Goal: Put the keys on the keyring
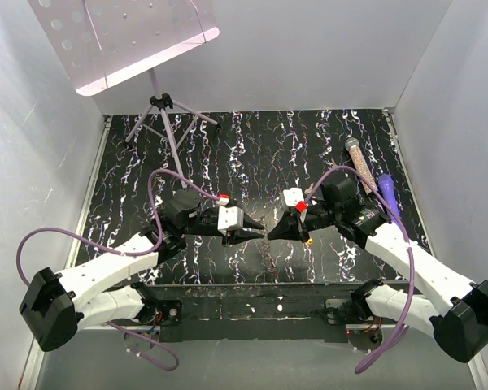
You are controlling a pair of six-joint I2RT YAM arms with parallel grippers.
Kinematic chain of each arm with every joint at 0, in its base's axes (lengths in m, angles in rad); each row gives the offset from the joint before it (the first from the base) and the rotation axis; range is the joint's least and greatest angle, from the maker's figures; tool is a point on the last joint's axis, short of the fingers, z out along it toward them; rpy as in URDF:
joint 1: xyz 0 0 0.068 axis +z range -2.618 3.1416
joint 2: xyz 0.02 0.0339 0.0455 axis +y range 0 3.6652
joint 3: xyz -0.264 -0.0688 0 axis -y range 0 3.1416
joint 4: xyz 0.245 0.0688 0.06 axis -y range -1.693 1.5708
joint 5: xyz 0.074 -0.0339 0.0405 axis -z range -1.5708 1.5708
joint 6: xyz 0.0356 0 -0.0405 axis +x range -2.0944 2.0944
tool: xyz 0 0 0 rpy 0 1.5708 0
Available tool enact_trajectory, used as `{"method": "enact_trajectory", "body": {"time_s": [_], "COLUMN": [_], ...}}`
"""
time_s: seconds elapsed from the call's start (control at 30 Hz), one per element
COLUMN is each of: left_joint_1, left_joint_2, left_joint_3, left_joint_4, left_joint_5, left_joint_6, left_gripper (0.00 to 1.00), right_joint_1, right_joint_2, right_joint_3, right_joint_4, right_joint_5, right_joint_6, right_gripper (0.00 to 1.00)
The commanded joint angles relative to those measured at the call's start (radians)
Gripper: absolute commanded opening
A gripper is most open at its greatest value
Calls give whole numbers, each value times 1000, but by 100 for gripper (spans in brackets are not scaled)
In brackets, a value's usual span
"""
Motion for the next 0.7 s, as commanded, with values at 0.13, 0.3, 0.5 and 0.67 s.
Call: {"method": "enact_trajectory", "body": {"time_s": [0.13,0.3,0.5,0.67], "left_joint_1": [0,0,-6,-9], "left_joint_2": [9,23,46,54], "left_joint_3": [46,53,66,69], "left_joint_4": [-25,-33,-53,-65], "left_joint_5": [21,29,35,27], "left_joint_6": [2,-7,-8,-2], "left_gripper": [23,23,23,20], "right_joint_1": [-8,-9,-9,-9], "right_joint_2": [-18,-18,-20,-23], "right_joint_3": [46,46,46,46], "right_joint_4": [35,38,49,49], "right_joint_5": [-23,-24,-23,-24], "right_joint_6": [28,31,39,42], "right_gripper": [1,1,1,1]}}
